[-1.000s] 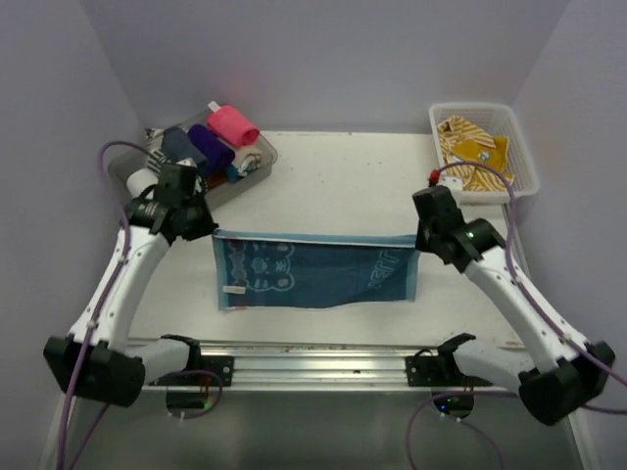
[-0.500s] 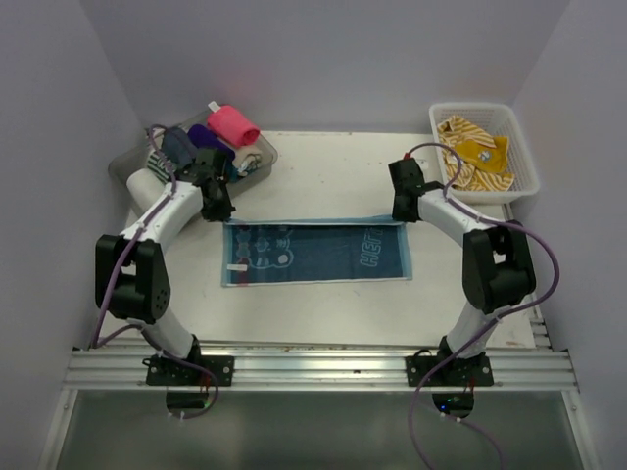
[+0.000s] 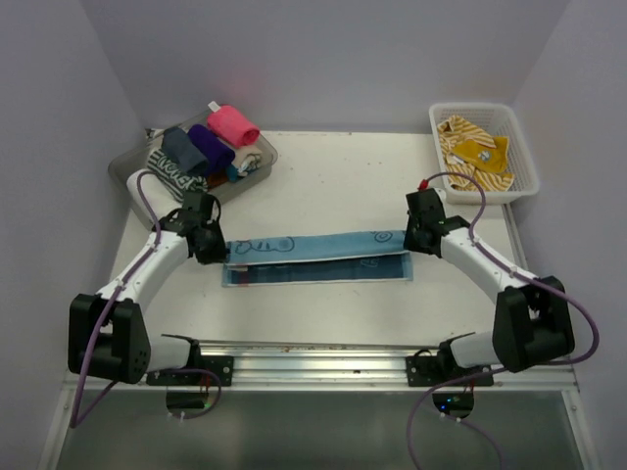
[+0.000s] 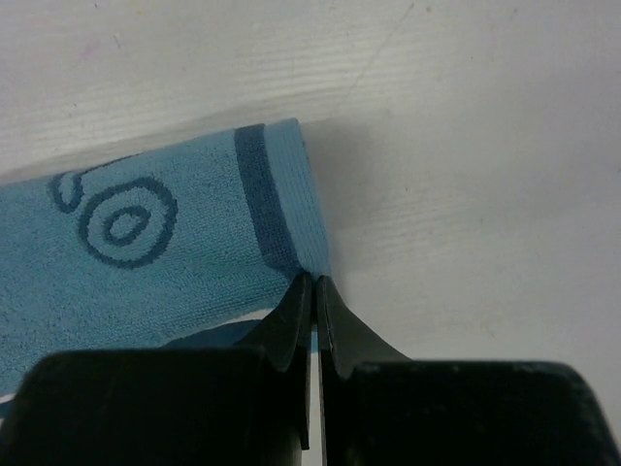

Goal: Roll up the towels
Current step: Flatten the towel, then fold the towel

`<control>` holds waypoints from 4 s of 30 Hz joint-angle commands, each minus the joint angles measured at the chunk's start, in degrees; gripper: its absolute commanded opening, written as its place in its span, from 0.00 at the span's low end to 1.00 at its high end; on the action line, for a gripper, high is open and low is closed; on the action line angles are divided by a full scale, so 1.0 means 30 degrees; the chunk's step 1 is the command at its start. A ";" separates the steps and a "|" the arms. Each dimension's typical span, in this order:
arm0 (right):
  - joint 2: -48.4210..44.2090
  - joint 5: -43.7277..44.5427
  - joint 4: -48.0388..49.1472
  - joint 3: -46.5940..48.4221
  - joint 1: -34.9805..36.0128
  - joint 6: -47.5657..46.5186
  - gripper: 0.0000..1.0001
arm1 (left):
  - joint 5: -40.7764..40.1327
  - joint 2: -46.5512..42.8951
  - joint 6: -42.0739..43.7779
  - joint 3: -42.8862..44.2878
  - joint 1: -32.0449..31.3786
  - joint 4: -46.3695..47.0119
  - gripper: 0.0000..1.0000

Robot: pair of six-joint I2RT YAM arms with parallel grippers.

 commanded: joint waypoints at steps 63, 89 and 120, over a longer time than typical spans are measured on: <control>0.8043 -0.2955 0.1779 0.5307 0.4549 0.3644 0.22 | 0.2700 0.9402 -0.0088 0.4864 -0.4349 0.4777 0.42; 0.3853 -0.2427 0.1867 0.0585 -0.0084 0.1711 0.24 | 0.1026 0.6295 0.0296 0.2666 -0.0015 0.2811 0.41; 0.3205 -0.6439 0.2451 -0.2167 -0.2135 0.0070 0.45 | -0.2049 0.3428 -0.0963 0.1350 0.0339 0.1901 0.41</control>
